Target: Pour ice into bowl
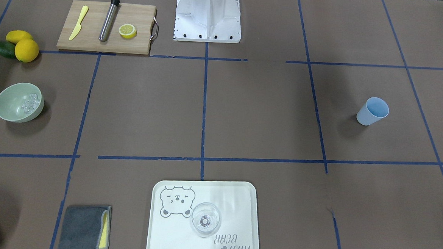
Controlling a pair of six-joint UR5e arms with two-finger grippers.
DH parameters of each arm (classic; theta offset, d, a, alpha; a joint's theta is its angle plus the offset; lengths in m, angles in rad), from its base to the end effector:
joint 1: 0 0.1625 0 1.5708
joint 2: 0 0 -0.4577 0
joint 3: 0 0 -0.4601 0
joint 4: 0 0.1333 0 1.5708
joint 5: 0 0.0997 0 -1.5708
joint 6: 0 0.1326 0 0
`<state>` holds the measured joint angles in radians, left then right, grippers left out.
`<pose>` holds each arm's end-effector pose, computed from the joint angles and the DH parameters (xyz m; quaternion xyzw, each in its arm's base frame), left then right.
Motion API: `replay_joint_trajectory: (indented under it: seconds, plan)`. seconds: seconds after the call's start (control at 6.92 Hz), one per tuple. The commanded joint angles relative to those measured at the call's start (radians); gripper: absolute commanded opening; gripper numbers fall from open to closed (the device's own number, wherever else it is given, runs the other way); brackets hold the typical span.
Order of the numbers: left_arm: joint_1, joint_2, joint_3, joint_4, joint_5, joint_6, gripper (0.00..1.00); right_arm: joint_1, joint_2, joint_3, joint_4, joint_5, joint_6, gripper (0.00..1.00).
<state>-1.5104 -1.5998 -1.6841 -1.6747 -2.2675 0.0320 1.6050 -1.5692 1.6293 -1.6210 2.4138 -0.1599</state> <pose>-0.0125 -0.5920 0.6291 0.1106 0.3404 0.0850 0.9299 0.0534 -0.5591 0.6798 0.0441 -0.4068 -0.0593 0.9105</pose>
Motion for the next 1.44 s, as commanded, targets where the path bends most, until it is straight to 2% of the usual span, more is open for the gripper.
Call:
replay_joint_trajectory:
  seconds: [0.0,0.14,0.58,1.3]
  plan:
    - [-0.002,0.014,0.015,0.036,-0.041,-0.011,1.0,0.003,0.029,0.006,0.0,0.008,0.078,1.0]
    - [-0.008,0.014,0.026,0.065,-0.126,-0.015,1.0,0.003,0.026,0.003,0.0,0.01,0.085,1.0]
    - [-0.091,0.014,0.044,0.066,-0.126,-0.014,1.0,0.004,0.012,-0.005,-0.002,0.025,0.085,1.0]
    - [-0.096,0.014,0.04,0.062,-0.122,-0.014,1.0,0.01,0.001,0.001,0.0,0.024,0.085,1.0]
